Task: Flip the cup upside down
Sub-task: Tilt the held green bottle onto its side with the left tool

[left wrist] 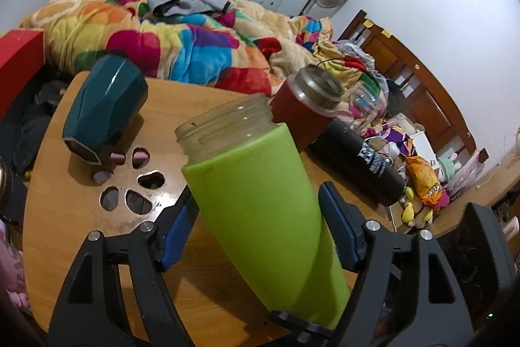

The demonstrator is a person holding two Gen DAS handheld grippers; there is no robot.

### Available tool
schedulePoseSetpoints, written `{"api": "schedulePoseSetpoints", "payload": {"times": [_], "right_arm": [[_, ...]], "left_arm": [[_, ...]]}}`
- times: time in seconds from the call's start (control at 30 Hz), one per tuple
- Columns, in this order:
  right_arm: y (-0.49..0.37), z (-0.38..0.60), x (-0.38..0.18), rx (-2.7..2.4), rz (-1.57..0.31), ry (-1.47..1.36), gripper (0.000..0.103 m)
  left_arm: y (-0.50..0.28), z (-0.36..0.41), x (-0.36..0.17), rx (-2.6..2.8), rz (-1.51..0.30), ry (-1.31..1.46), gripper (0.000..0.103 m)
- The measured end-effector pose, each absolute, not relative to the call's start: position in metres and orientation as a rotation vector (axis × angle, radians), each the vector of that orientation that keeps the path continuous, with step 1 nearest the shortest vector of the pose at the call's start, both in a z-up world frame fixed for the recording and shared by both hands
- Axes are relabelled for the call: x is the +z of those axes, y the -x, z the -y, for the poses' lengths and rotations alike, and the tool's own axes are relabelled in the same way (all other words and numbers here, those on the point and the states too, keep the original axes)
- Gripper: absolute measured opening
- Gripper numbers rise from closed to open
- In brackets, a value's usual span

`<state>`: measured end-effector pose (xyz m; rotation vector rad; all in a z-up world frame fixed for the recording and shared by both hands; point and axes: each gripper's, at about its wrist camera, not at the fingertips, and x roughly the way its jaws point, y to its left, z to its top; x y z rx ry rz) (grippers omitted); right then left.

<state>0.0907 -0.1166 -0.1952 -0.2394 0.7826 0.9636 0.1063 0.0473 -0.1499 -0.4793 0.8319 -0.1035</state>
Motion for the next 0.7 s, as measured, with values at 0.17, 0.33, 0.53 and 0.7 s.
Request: {"api": "schedulePoseSetpoints", "payload": {"times": [0.17,0.33,0.53,0.7], "right_arm": [[-0.092,0.117,-0.198,0.959,-0.802,0.242,0.062],[-0.091,0.114,-0.201,0.959,-0.814,0.249,0.062],[-0.086,0.112,-0.205,0.962,-0.819,0.260,0.062],[-0.085,0.112,-0.207,0.976,-0.816,0.252,0.062]], "left_arm": [[-0.111,-0.055,-0.168,-0.092,-0.870,0.532,0.080],[-0.111,-0.063,-0.183,-0.058,-0.913,0.591,0.083],[-0.108,-0.072,-0.194,-0.038,-0.948,0.644,0.084],[-0.104,-0.074,-0.193,-0.034,-0.951,0.637,0.085]]}}
